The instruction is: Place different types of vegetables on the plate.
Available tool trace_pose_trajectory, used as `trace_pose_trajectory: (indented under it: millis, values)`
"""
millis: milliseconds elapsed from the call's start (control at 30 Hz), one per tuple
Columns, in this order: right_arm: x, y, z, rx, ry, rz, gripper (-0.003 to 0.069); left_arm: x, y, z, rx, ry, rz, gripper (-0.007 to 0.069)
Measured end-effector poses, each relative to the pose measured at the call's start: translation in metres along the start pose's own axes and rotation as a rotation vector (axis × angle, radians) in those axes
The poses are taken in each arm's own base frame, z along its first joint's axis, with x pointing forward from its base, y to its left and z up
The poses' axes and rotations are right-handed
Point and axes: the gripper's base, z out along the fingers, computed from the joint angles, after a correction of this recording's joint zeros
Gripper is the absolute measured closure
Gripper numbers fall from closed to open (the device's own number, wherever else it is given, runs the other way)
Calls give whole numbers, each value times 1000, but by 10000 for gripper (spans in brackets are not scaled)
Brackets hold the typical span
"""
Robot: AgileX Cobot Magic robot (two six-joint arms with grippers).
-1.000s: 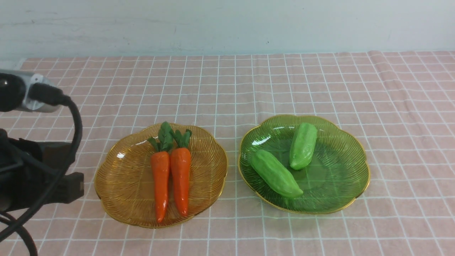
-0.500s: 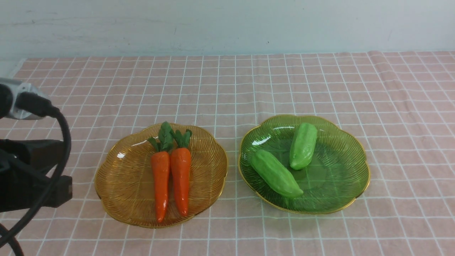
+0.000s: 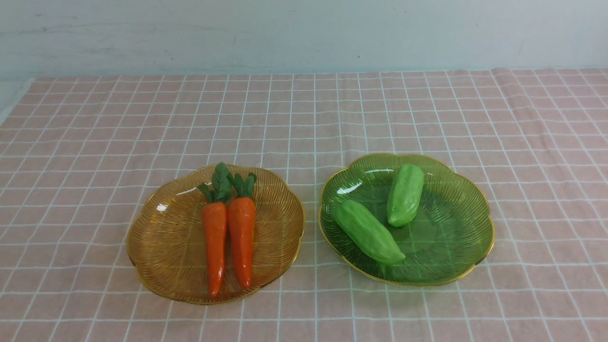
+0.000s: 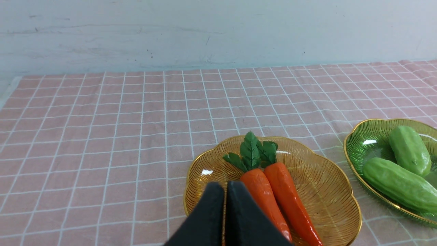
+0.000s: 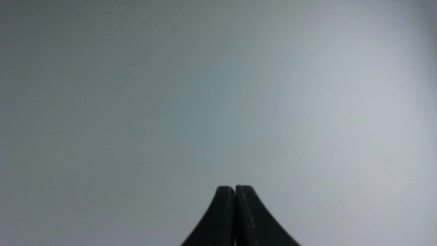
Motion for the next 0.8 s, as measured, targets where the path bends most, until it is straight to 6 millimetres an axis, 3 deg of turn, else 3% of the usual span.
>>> trace_pose_trajectory:
  millis: [500, 667, 800]
  values:
    - [0, 0, 0, 0, 0, 0, 674, 7, -2, 2, 33, -27, -3, 628]
    - [0, 0, 0, 0, 0, 0, 674, 44, -4, 9, 73, -69, -1, 628]
    - [0, 0, 0, 0, 0, 0, 674, 93, 0, 21, 4, -30, 52, 628]
